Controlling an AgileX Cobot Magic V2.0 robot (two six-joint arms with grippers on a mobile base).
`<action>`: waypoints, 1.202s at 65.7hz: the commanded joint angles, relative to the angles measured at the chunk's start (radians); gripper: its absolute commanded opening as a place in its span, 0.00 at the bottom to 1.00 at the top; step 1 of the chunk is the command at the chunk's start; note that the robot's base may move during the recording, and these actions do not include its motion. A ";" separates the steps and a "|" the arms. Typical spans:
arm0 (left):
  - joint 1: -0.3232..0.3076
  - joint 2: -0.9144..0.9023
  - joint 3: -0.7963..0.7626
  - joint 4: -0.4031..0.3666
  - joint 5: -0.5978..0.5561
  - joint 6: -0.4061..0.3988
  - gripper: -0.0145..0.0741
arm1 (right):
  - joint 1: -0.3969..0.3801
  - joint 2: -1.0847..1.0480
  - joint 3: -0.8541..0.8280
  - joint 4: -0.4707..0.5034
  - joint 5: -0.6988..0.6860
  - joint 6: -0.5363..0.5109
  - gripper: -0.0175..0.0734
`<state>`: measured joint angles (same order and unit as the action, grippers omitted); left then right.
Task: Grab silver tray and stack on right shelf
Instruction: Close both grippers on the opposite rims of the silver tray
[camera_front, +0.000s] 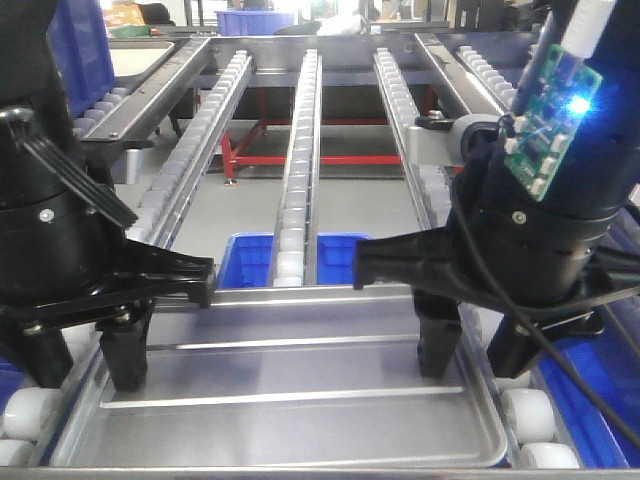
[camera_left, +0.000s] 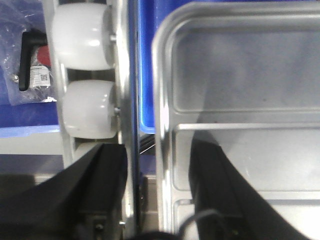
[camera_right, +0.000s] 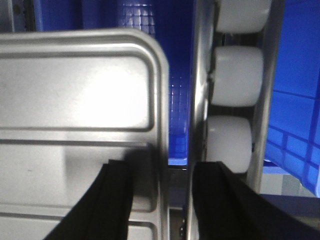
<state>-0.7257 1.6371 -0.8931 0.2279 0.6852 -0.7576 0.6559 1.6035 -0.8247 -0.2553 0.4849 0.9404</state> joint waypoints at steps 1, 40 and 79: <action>-0.010 -0.028 -0.025 0.002 -0.007 -0.011 0.38 | -0.022 -0.029 -0.023 -0.018 -0.014 0.000 0.63; -0.010 -0.028 -0.050 -0.002 -0.003 -0.011 0.38 | -0.026 -0.029 -0.023 -0.018 -0.014 0.000 0.43; -0.010 -0.028 -0.050 -0.010 -0.010 -0.011 0.38 | -0.022 -0.029 -0.023 0.024 -0.014 0.000 0.27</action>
<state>-0.7257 1.6413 -0.9180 0.2203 0.6878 -0.7576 0.6376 1.6057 -0.8262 -0.2378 0.4882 0.9404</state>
